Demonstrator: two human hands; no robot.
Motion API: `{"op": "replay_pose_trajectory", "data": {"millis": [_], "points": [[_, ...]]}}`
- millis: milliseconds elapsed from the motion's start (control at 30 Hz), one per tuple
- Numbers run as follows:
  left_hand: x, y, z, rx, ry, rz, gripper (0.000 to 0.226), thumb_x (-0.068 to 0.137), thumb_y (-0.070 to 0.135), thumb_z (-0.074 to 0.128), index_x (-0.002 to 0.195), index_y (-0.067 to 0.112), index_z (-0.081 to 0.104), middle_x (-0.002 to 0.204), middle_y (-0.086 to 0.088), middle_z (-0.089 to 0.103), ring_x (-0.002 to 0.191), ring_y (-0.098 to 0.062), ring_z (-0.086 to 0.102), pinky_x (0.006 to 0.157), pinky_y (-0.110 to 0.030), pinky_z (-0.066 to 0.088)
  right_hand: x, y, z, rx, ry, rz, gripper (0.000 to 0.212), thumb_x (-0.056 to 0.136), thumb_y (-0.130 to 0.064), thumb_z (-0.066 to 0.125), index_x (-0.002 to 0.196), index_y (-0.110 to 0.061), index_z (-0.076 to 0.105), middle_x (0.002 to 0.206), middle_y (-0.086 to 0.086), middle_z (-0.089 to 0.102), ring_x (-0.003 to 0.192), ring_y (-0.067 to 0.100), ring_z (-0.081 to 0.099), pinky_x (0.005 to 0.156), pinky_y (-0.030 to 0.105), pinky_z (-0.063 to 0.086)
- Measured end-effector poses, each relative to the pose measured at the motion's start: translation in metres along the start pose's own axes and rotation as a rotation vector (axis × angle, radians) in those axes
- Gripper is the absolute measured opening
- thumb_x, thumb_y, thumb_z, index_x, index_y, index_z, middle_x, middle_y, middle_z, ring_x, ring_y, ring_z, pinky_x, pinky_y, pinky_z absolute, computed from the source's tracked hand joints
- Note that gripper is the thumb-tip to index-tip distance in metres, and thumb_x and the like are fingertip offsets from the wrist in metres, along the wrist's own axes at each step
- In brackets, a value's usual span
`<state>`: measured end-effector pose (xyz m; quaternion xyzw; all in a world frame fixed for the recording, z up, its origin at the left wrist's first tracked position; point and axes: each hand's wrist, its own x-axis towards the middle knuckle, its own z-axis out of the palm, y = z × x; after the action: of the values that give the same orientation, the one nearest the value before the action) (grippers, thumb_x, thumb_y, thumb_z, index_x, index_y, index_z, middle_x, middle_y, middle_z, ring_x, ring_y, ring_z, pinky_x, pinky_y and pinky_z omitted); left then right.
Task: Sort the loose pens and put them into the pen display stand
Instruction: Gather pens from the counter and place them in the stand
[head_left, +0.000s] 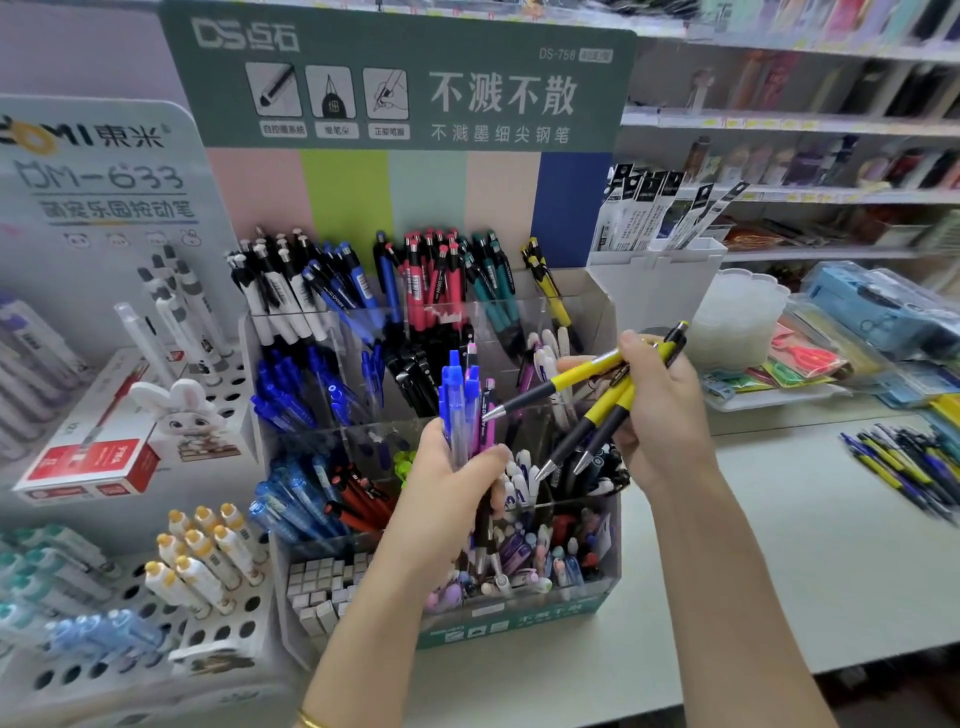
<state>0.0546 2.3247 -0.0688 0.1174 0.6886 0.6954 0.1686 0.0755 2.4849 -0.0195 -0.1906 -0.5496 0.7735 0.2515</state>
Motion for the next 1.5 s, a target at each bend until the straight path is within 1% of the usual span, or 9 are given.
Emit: {"op": "replay_pose_trajectory", "data": {"millis": [167,333,467,633,767,933,1100,1333,1500], "points": [[0.000,0.008,0.001,-0.399,-0.138,-0.031,0.025,0.083,0.004,0.063,0.101,0.007,0.046,0.058,0.002,0.042,0.048,-0.012,0.039,0.048,-0.026,0.042,-0.002,0.007,-0.001,0.070,-0.030,0.027,0.013,0.098,-0.015,0.048,0.085,-0.014,0.047,0.052,0.002,0.061,0.041,0.011,0.054,0.038,0.017,0.041],[0.001,0.008,0.001,-0.457,-0.147,-0.002,0.031,0.072,0.008,0.069,0.091,0.012,0.045,0.054,0.007,0.045,0.042,-0.008,0.033,0.041,-0.020,0.036,-0.001,0.016,-0.003,0.055,-0.169,0.084,0.008,0.090,-0.003,0.056,0.087,-0.011,0.057,0.057,-0.002,0.056,0.051,0.007,0.053,0.051,0.016,0.046],[0.002,0.009,0.000,-0.651,-0.173,-0.060,0.031,0.073,0.002,0.060,0.092,0.013,0.039,0.054,0.006,0.034,0.037,-0.003,0.031,0.035,-0.016,0.033,-0.001,0.018,-0.002,0.054,-0.251,0.178,0.008,0.095,-0.004,0.046,0.092,-0.008,0.053,0.052,0.001,0.052,0.043,0.008,0.047,0.041,0.015,0.039],[0.002,0.008,-0.002,-0.789,-0.229,-0.136,0.030,0.071,-0.001,0.056,0.097,0.010,0.045,0.060,0.002,0.037,0.039,-0.005,0.035,0.034,-0.017,0.033,-0.004,0.021,0.004,0.037,-0.338,0.211,0.014,0.098,-0.007,0.043,0.087,-0.015,0.047,0.055,0.003,0.048,0.055,0.020,0.056,0.056,0.030,0.050],[0.001,0.008,-0.006,-0.879,-0.304,-0.176,0.034,0.059,0.004,0.062,0.089,0.007,0.046,0.062,-0.001,0.045,0.036,-0.004,0.035,0.032,-0.016,0.034,-0.006,0.023,0.009,-0.042,-0.417,0.181,0.010,0.096,-0.002,0.046,0.095,-0.012,0.049,0.061,0.003,0.040,0.037,0.011,0.036,0.038,0.021,0.034],[-0.001,0.010,-0.006,-0.798,-0.378,-0.200,0.027,0.059,0.010,0.061,0.079,0.007,0.044,0.042,0.004,0.041,0.031,-0.001,0.032,0.031,-0.013,0.031,-0.008,0.024,0.018,-0.291,-0.553,0.170,0.010,0.092,-0.019,0.060,0.089,-0.010,0.059,0.058,-0.001,0.046,0.037,0.008,0.033,0.035,0.019,0.028],[0.002,0.009,-0.007,-0.761,-0.303,-0.166,0.032,0.062,0.007,0.062,0.093,0.003,0.054,0.055,-0.001,0.045,0.034,-0.003,0.034,0.032,-0.015,0.032,-0.012,0.025,0.021,-0.345,-0.620,0.125,0.011,0.092,-0.015,0.061,0.092,-0.006,0.065,0.053,-0.002,0.053,0.039,0.008,0.037,0.037,0.020,0.033],[0.001,0.012,-0.006,-0.480,-0.133,-0.120,0.025,0.092,0.002,0.046,0.114,-0.009,0.050,0.061,-0.009,0.061,0.044,-0.013,0.054,0.040,-0.020,0.045,-0.007,0.030,0.020,-0.181,-0.490,0.189,0.015,0.098,-0.013,0.050,0.096,-0.001,0.058,0.054,0.006,0.051,0.038,0.007,0.040,0.037,0.019,0.034],[0.000,0.021,-0.009,-0.294,-0.075,-0.093,0.026,0.092,-0.001,0.049,0.115,0.011,0.051,0.077,-0.011,0.072,0.056,-0.021,0.067,0.040,-0.024,0.050,-0.005,0.032,0.018,-0.161,-0.404,0.089,0.031,0.100,-0.011,0.040,0.104,0.017,0.054,0.056,-0.002,0.064,0.040,0.010,0.040,0.039,0.021,0.037]]}}
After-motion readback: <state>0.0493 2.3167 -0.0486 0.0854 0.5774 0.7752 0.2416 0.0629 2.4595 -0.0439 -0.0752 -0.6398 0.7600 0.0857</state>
